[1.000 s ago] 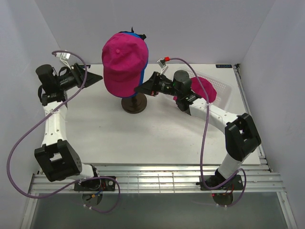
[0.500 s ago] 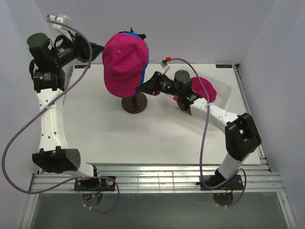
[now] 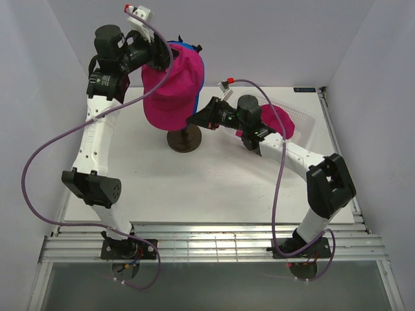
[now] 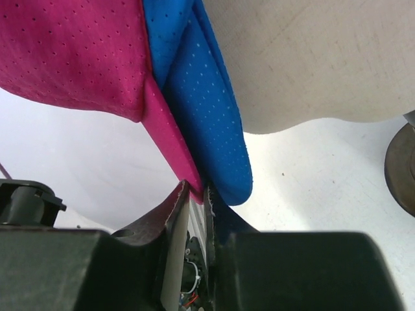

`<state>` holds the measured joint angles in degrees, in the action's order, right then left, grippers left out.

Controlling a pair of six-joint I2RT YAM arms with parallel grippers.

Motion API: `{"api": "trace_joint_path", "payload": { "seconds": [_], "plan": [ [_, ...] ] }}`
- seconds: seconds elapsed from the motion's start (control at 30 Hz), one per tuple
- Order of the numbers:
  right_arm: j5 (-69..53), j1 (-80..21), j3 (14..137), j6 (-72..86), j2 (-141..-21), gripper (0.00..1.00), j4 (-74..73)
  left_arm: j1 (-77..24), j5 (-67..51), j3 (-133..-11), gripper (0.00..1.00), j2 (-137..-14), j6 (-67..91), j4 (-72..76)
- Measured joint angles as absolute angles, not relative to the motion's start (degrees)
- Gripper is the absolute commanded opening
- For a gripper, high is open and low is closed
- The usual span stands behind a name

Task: Stack the hats

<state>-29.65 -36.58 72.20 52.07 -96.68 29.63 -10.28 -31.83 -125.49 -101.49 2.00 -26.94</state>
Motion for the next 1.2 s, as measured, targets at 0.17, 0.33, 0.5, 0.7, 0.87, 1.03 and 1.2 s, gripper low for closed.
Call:
{"api": "trace_joint_path", "payload": {
  "seconds": [0.17,0.33,0.5,0.7,0.87,1.03,1.2],
  "plan": [
    [-28.40,-36.16,72.20,50.92,-96.03,0.34,26.04,-10.85,-28.97,-125.54,0.58,-101.78,-0.21,-26.94],
    [-27.51,-36.05,72.25,47.75,-94.83,0.50,20.93,-10.98,-27.66,-125.51,0.58,-101.78,-0.64,-26.87],
    [-24.47,-35.99,74.72,40.27,-91.74,0.59,10.63,-11.00,-27.18,-125.51,0.58,-101.78,-0.64,-26.79],
    [-21.50,-33.87,81.71,29.61,-86.37,0.70,-1.32,-11.00,-27.20,-125.32,0.58,-101.73,-0.58,-26.57],
    [-22.76,-27.83,100.36,22.04,-90.24,0.49,-6.57,-11.00,-27.24,-125.12,0.58,-101.65,-0.38,-26.48],
    [-24.91,-24.43,122.30,21.32,-102.32,0.47,-1.10,-11.00,-27.24,-124.27,0.58,-101.34,-0.32,-25.69],
    [-27.92,-24.80,126.76,24.99,-111.94,0.53,8.99,-11.00,-27.27,-124.11,0.58,-101.30,0.30,-25.28]
  ]
}}
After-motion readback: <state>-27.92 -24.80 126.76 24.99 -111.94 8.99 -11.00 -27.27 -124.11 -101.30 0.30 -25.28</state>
